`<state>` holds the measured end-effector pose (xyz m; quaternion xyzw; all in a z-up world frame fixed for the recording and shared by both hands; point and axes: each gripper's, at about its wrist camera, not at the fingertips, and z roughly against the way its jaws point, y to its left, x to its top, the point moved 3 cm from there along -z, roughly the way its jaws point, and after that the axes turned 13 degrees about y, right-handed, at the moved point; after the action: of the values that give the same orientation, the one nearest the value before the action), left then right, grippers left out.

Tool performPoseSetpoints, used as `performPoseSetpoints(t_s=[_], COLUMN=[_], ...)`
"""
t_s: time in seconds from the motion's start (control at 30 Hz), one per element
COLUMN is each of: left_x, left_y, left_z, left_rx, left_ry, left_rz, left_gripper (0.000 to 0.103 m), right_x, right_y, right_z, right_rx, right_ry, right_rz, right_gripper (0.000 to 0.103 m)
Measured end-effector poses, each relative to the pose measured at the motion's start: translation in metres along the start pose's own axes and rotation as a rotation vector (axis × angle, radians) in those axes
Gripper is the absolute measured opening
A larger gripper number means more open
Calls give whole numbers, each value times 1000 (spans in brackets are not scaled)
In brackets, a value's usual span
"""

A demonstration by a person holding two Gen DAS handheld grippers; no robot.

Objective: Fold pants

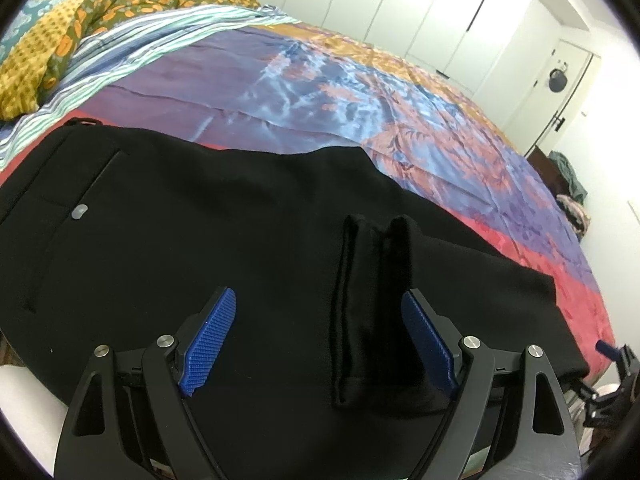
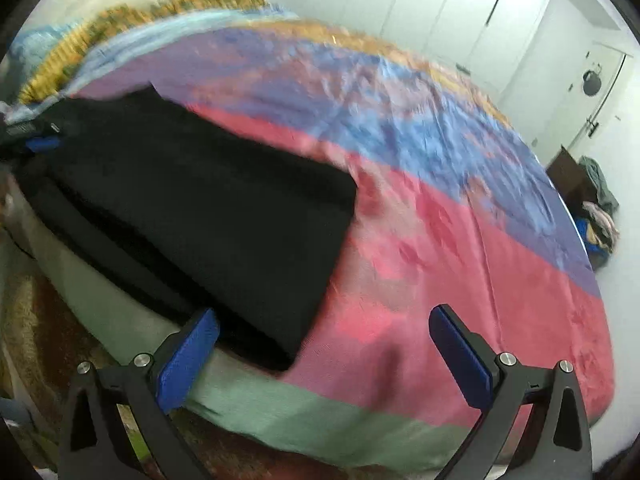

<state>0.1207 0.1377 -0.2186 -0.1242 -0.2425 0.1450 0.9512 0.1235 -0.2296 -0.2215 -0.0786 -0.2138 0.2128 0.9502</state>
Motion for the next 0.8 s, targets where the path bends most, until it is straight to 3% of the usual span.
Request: performPoseSetpoints(t_s=[0.13,0.27,0.37,0.47,0.6,0.8], left_x=[0,-1,-2,-2,-4,-6], left_y=[0,-2,-2,-4,-8,-12], left_z=[-2,-4,-5,-7,-11,-15], left_rx=[8,24,29,43,76,111], left_ry=[1,5,12,21,31,48], left_rz=[-4,-18,-30,-46,-80,-117], left_gripper=[86,86,86,86,86,86], right_x=[3,5,2,-1,-2,-7], right_y=[1,1,-9,-21,-17,-31], right_z=[8,-2,-4,-8,-6,-19], right_rx=[-11,-43,-163,-115,-144,-49], right_ry=[-46,-15,14,54,57,121], right_rz=[2,-23,-34,-95,-66,-120], right_gripper=[103,103,103,102,102,102])
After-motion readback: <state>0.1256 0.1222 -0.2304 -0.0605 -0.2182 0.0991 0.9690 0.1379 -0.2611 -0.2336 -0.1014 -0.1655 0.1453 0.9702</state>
